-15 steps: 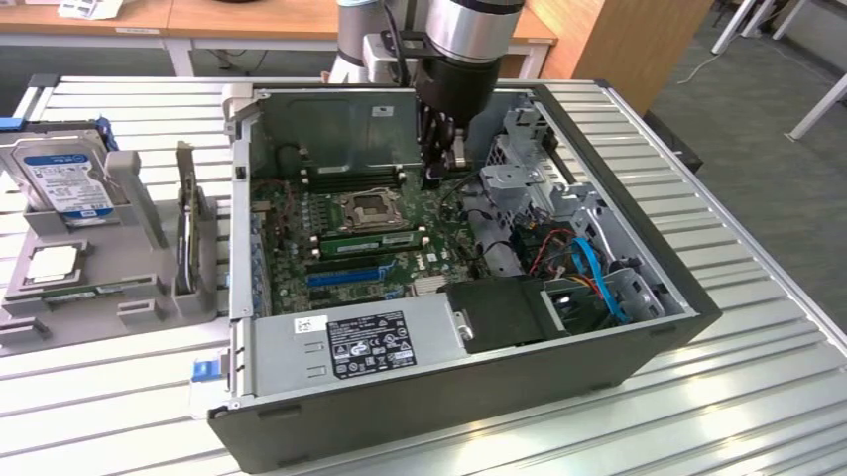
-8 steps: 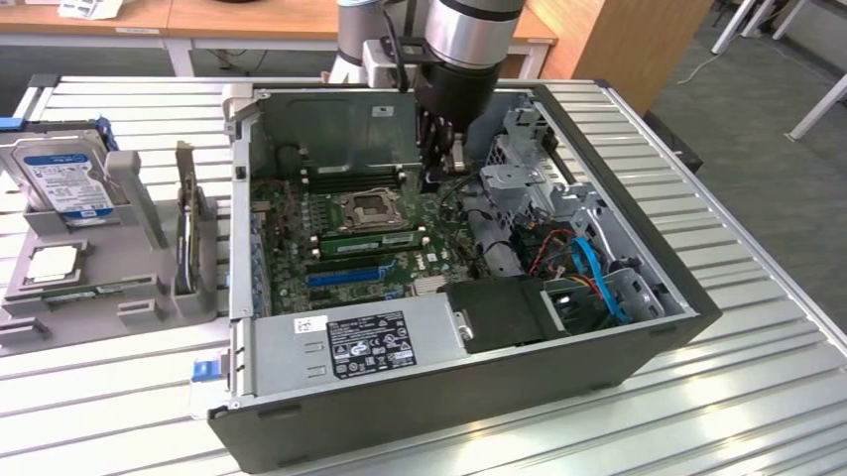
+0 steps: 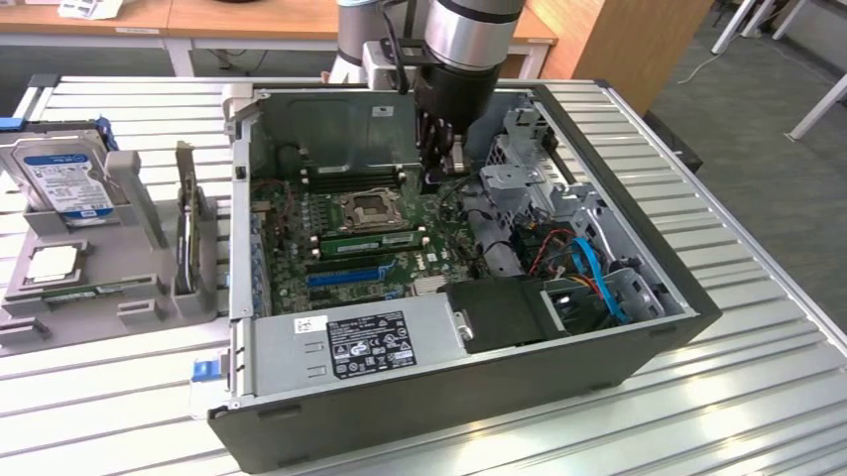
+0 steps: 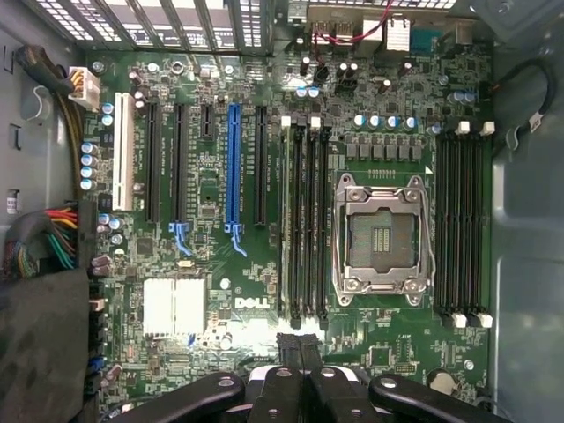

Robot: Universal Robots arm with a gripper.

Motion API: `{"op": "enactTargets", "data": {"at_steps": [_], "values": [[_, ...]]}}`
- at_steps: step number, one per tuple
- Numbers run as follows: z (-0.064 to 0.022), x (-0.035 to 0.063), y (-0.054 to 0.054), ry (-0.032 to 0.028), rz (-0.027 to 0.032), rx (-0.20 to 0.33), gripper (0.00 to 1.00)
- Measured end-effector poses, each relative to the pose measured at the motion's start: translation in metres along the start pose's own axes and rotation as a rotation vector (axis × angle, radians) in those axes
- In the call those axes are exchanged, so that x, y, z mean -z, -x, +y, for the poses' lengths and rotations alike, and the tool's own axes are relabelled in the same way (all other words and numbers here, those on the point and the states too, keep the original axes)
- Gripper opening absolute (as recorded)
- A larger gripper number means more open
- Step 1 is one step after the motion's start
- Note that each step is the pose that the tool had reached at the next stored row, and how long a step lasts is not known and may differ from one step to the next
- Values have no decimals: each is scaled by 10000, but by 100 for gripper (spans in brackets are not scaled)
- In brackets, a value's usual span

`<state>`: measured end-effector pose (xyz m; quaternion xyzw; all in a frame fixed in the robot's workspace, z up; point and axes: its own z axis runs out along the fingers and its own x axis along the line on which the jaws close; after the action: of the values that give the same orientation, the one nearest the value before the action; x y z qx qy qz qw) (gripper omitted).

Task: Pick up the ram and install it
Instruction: 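Press down the ram until it locks into place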

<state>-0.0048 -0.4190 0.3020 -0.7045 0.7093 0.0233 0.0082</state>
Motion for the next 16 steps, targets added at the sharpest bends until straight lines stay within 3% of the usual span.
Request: {"op": "enactTargets", "data": {"at_steps": [16], "values": [[-2, -115, -5, 1, 1, 0, 10]]}}
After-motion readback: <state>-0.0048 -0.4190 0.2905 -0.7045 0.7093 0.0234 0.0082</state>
